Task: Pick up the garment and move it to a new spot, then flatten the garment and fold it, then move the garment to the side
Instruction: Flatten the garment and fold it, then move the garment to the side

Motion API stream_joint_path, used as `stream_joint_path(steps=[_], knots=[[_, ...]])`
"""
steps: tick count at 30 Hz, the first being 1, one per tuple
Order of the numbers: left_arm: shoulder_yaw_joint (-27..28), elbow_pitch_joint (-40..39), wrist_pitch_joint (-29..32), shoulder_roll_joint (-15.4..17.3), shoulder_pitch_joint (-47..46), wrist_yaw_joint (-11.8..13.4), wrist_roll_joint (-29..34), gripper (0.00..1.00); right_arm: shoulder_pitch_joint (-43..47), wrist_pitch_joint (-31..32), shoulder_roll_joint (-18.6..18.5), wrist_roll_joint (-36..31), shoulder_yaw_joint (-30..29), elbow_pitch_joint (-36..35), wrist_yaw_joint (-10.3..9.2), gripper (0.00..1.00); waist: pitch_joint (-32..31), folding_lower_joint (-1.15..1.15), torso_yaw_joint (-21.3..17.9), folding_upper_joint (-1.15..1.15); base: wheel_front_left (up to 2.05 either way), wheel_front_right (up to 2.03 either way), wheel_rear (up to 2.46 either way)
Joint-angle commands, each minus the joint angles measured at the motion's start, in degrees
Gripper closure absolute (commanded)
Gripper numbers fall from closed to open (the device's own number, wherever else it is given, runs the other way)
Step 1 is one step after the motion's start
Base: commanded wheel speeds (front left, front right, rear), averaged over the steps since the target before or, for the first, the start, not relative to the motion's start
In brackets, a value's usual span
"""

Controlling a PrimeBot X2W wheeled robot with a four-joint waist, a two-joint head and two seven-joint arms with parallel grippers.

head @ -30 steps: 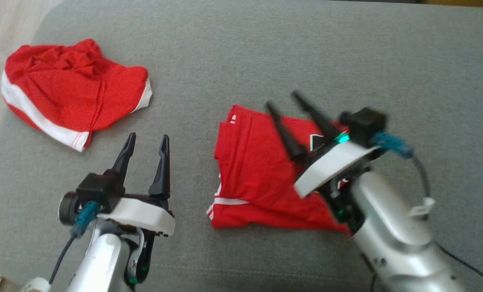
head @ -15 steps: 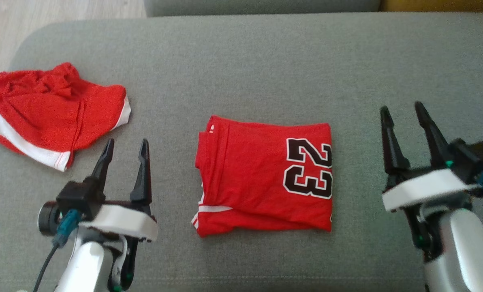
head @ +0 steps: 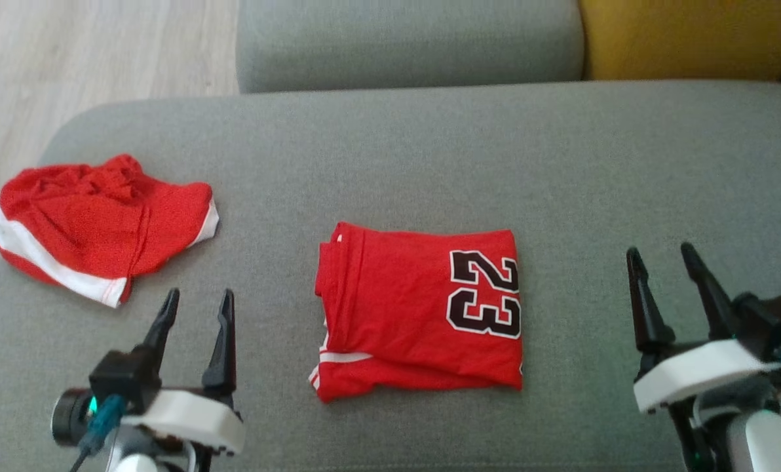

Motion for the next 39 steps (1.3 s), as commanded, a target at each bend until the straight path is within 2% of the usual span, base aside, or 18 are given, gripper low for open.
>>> stream_joint_path(steps=[1, 16, 39], knots=[[2.15, -2.68, 0.12, 1.46, -1.06, 0.33, -0.7, 0.0, -0.48, 0.18, -0.2, -0.33, 0.95, -2.65, -0.04, 0.0, -1.18, 0.0, 0.14, 0.0, 0.0, 0.0, 0.0], [1.53, -3.9, 0.94, 2.71, 2.33, 0.63, -1.23, 0.0, 4.46, 1.85, 0.67, -0.4, 0.31, -4.71, -0.04, 0.0, -4.05, 0.0, 0.23, 0.0, 0.0, 0.0, 0.0], [1.21, -4.08, 1.36, 3.54, 1.77, 2.07, -1.0, 0.0, 3.94, 2.26, 1.02, -0.17, 1.06, -4.46, -0.04, 0.0, -4.0, 0.0, 0.3, 0.0, 0.0, 0.0, 0.0]])
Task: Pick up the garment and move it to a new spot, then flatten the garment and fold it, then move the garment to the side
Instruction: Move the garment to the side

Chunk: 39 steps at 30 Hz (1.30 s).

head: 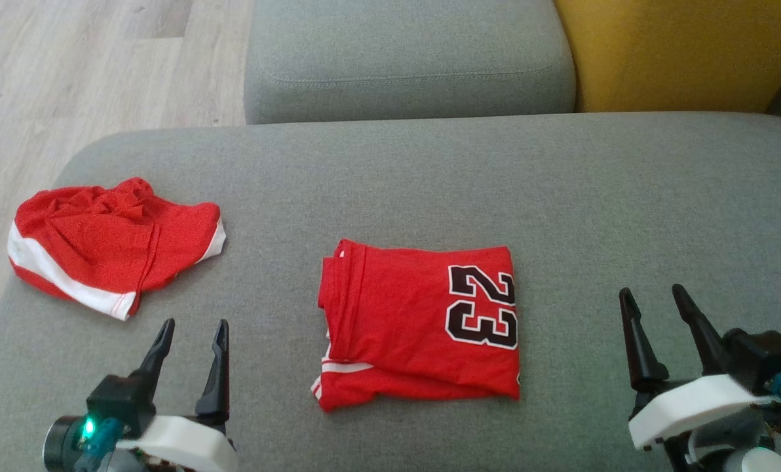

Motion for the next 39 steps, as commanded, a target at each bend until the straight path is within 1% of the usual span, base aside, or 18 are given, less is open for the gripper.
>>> stream_joint_path(steps=[1, 8, 12, 16, 22, 26, 29, 30, 31, 32, 39], knots=[[1.84, -2.23, -0.06, 1.22, -3.04, 0.53, -0.12, 0.0, -2.55, 0.02, -0.6, 0.13, 1.29, -1.95, -0.04, 0.0, 0.03, 0.0, 0.01, 0.0, 0.0, 0.0, 0.0], [1.56, -2.36, -0.03, 1.4, -3.64, 0.53, -0.23, 0.0, -3.11, 0.67, -0.58, 0.05, 1.42, -1.29, -0.04, 0.0, 0.68, 0.0, 0.59, 0.0, 0.0, 0.0, 0.0], [1.0, -2.36, -0.25, 1.27, -5.13, 0.0, -0.23, 0.0, -4.54, 1.28, -0.61, 0.36, 2.16, 1.11, -0.04, 0.0, 1.92, 0.0, 2.39, 0.0, 0.0, 0.0, 0.0], [0.26, -2.02, -0.93, 0.85, -7.18, -0.6, -0.03, 0.0, -6.65, 1.38, -0.8, 1.01, 3.42, 6.05, -0.04, 0.0, 3.94, 0.0, 5.05, 0.0, 0.0, 0.0, 0.0], [-0.8, -1.21, -2.5, -0.55, -11.3, -1.46, 0.29, 0.0, -10.85, 0.79, -1.31, 1.88, 4.74, 16.15, -0.04, 0.0, 7.69, 0.0, 8.84, 0.0, 0.0, 0.0, 0.0], [-1.13, -0.15, -3.39, -1.38, -13.3, -1.84, 0.36, 0.0, -13.59, 1.33, -1.51, 2.62, 5.89, 22.25, -0.04, 0.0, 9.27, 0.0, 10.13, 0.0, 0.0, 0.0, 0.0], [-1.08, 0.66, -3.93, -1.76, -14.08, -1.98, 0.33, 0.0, -15.41, 2.41, -1.73, 3.53, 6.75, 26.03, -0.04, 0.0, 9.84, 0.0, 10.24, 0.0, 0.0, 0.0, 0.0], [-1.06, 0.9, -4.06, -1.85, -14.23, -2.03, 0.32, 0.0, -15.93, 2.74, -1.84, 3.75, 7.01, 26.98, -0.04, 0.07, 9.97, 0.0, 10.18, 0.0, 0.0, 0.0, 0.0], [-1.04, 1.12, -4.19, -1.93, -14.37, -2.06, 0.34, 0.0, -16.45, 2.84, -1.93, 4.04, 7.27, 27.72, -0.04, 0.55, 10.07, 0.0, 10.08, 0.0, 0.0, 0.0, 0.0], [-0.97, 1.29, -4.3, -1.99, -14.48, -2.06, 0.34, 0.0, -16.89, 3.18, -2.03, 4.39, 7.67, 28.48, -0.04, 1.0, 10.17, 0.0, 9.88, 0.0, 0.0, 0.0, 0.0], [-0.43, 1.64, -4.78, -2.14, -15.03, -2.45, 0.12, 0.0, -19.69, 2.09, -3.52, 5.43, 9.58, 29.47, -0.04, 1.0, 10.76, 0.0, 6.91, 0.0, 0.0, 0.0, 0.0]])
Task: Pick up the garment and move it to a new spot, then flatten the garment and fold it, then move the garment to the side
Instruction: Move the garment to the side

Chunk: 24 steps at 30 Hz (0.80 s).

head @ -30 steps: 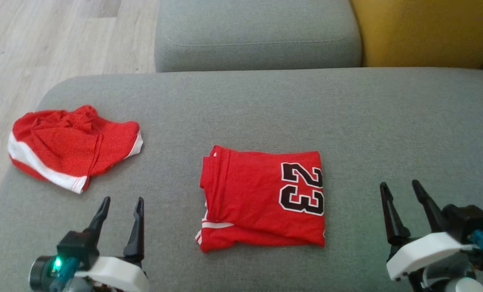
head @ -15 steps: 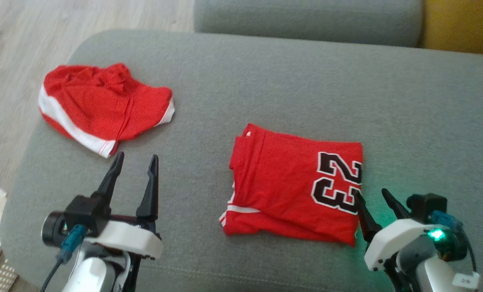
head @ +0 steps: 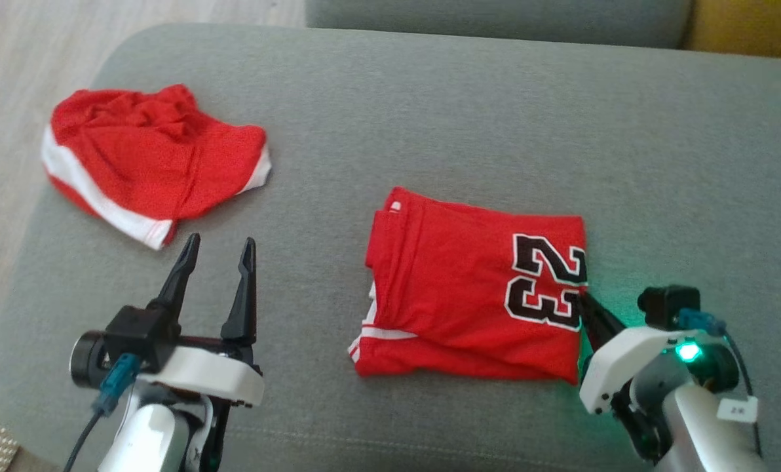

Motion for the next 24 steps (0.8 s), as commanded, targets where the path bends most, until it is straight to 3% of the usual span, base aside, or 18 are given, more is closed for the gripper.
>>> stream_joint_path(steps=[1, 13, 24], knots=[[2.52, -1.85, -0.59, 0.6, -3.14, -0.11, 0.17, 0.0, -2.93, -0.95, -1.4, 0.57, 1.65, -1.97, -0.04, 1.0, 0.31, 0.0, -1.75, 0.0, 0.0, 0.0, 0.0], [2.55, -2.54, -0.77, 0.92, -3.93, -0.29, 0.8, 0.0, -4.89, -2.09, -6.28, 0.5, -0.92, -4.56, -0.04, 1.0, 1.38, 0.0, -9.34, 0.0, 0.0, 0.0, 0.0], [1.93, -5.07, -0.48, 1.72, -7.39, -0.91, 1.75, 0.0, -15.25, -2.49, -10.24, 0.73, -3.98, -2.54, -0.04, 1.0, 8.36, 0.0, -20.32, 0.0, 0.0, 0.0, 0.0]])
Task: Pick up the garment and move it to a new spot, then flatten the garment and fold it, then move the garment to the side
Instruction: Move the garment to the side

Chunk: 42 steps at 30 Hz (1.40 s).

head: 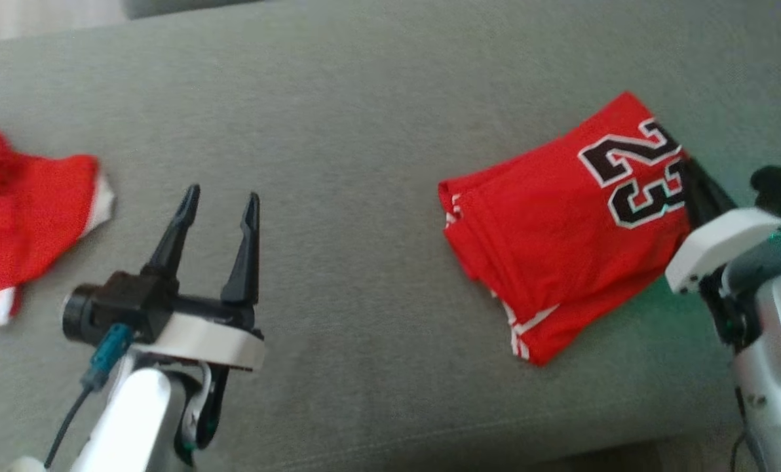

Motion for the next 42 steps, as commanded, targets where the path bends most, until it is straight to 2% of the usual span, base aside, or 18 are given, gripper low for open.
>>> stream_joint_path(steps=[1, 6, 11, 20, 23, 29, 30, 32, 33, 34, 42], knots=[[2.14, -2.47, -0.11, 1.59, -3.23, -0.13, 0.66, 0.0, -2.36, -0.77, -0.94, 0.13, 0.6, -1.22, -0.04, 1.0, 3.72, -0.01, -4.39, 0.0, 0.0, 0.0, 0.0], [1.72, -4.23, 1.58, 2.95, -6.2, -0.67, 1.74, 0.0, -9.17, -2.71, -0.64, 0.48, -0.13, 2.54, -0.04, 1.0, 7.94, -0.01, -8.66, 0.0, 0.0, 0.0, 0.0], [1.08, -5.62, 3.09, 4.01, -9.49, -1.62, 2.56, 0.0, -17.39, -5.24, -1.16, 0.94, -2.5, 8.32, -0.04, 1.0, 11.85, -0.01, -11.01, 0.0, 0.0, 0.0, 0.0], [-0.25, -6.71, 4.21, 4.66, -12.64, -2.43, 3.55, 0.0, -27.95, -8.63, -3.86, -0.15, -9.78, 17.8, -0.04, 1.0, 15.93, -0.01, -11.8, 0.0, 0.0, 0.0, 0.0], [-0.41, -6.9, 4.35, 4.82, -12.92, -2.48, 3.66, 0.0, -29.28, -7.82, -4.03, 0.07, -9.14, 19.17, -0.04, 1.0, 16.72, -0.01, -11.8, 0.0, 0.0, 0.0, 0.0], [-0.85, -7.03, 4.54, 5.2, -13.79, -2.8, 3.72, 0.0, -31.56, -10.16, -4.68, -1.43, -10.07, 22.15, -0.04, 1.0, 18.58, -0.01, -11.51, 0.0, 0.0, 0.0, 0.0], [-0.92, -6.96, 4.51, 5.23, -13.86, -2.83, 3.7, 0.0, -31.71, -10.5, -4.73, -1.82, -10.38, 22.73, -0.04, 0.82, 18.67, -0.01, -11.46, 0.0, 0.0, 0.0, 0.0], [-1.03, -6.75, 4.42, 5.22, -13.89, -2.8, 3.65, 0.0, -31.89, -10.4, -4.22, -2.2, -10.79, 23.96, -0.04, 0.58, 18.63, -0.01, -11.44, 0.0, 0.0, 0.0, 0.0], [-1.07, -6.54, 4.34, 5.2, -13.88, -2.8, 3.56, 0.0, -31.93, -10.58, -4.02, -2.5, -10.83, 24.35, -0.04, 0.18, 18.46, -0.01, -11.42, 0.0, 0.0, 0.0, 0.0], [-1.14, -6.25, 4.23, 5.13, -13.83, -2.83, 3.43, 0.0, -31.76, -10.65, -3.98, -2.98, -11.06, 24.86, -0.04, 0.0, 18.14, -0.01, -11.38, 0.0, 0.0, 0.0, 0.0], [-1.43, -3.38, 2.27, 3.86, -11.78, -2.36, 1.96, 0.0, -26.58, -13.69, -3.1, -6.41, -13.59, 24.01, -0.04, 0.0, 12.6, -0.01, -9.87, 0.0, 0.0, 0.0, 0.0]])
